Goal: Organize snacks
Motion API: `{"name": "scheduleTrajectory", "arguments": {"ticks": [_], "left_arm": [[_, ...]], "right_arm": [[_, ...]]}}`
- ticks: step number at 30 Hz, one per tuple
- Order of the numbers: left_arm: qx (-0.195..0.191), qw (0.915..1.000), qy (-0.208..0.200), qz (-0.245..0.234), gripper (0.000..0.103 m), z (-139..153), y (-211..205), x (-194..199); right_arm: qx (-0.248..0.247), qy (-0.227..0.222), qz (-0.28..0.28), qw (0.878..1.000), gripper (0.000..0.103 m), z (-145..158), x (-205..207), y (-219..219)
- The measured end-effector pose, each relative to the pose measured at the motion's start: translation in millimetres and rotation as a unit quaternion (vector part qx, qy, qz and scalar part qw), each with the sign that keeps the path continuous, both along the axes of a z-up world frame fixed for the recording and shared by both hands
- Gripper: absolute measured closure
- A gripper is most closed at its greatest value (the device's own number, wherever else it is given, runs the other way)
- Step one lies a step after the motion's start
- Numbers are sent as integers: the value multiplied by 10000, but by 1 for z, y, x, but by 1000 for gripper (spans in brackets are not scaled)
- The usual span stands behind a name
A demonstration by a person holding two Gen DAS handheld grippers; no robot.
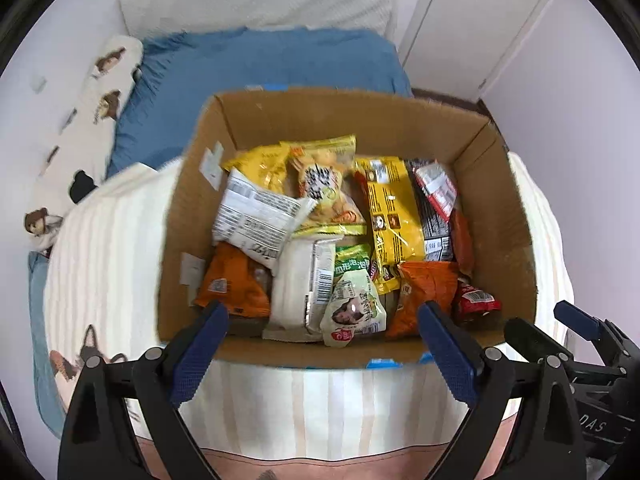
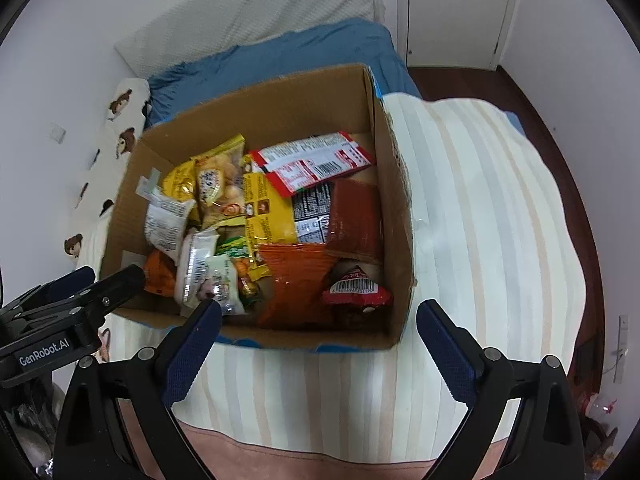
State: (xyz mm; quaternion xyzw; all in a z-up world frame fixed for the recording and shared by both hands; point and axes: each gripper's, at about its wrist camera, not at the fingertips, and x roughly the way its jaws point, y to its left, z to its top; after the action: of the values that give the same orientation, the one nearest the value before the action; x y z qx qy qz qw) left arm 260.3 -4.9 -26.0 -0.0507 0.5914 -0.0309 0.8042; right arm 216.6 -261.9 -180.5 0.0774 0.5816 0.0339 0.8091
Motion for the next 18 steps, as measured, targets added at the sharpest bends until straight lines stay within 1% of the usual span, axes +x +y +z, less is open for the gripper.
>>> {"name": "scheduleTrajectory", "arguments": {"ticks": [2, 4, 7, 13, 15, 18], "left_arm": [[83, 9995, -294, 43, 6, 13, 2, -16], [170, 9987, -480, 86, 6, 24, 5, -34], [147, 9971, -729, 182, 6, 37, 10, -60], [264, 9927, -1139, 301, 6, 62, 16, -116], [236, 9916, -1228, 322, 6, 70, 17, -132], [268, 9883, -1467, 327, 6, 87, 16, -159]], "right_arm": [[-20, -161, 1, 9999, 3, 12, -11, 1], [-42, -357, 19, 9994, 3, 24, -26, 2], [-82, -663, 57, 9977, 3, 45, -53, 6], [-96, -1122, 127, 9936, 2, 80, -108, 10], [-83, -1224, 136, 9924, 1, 88, -124, 10], [-119, -1466, 137, 9890, 1, 105, -154, 10]]}}
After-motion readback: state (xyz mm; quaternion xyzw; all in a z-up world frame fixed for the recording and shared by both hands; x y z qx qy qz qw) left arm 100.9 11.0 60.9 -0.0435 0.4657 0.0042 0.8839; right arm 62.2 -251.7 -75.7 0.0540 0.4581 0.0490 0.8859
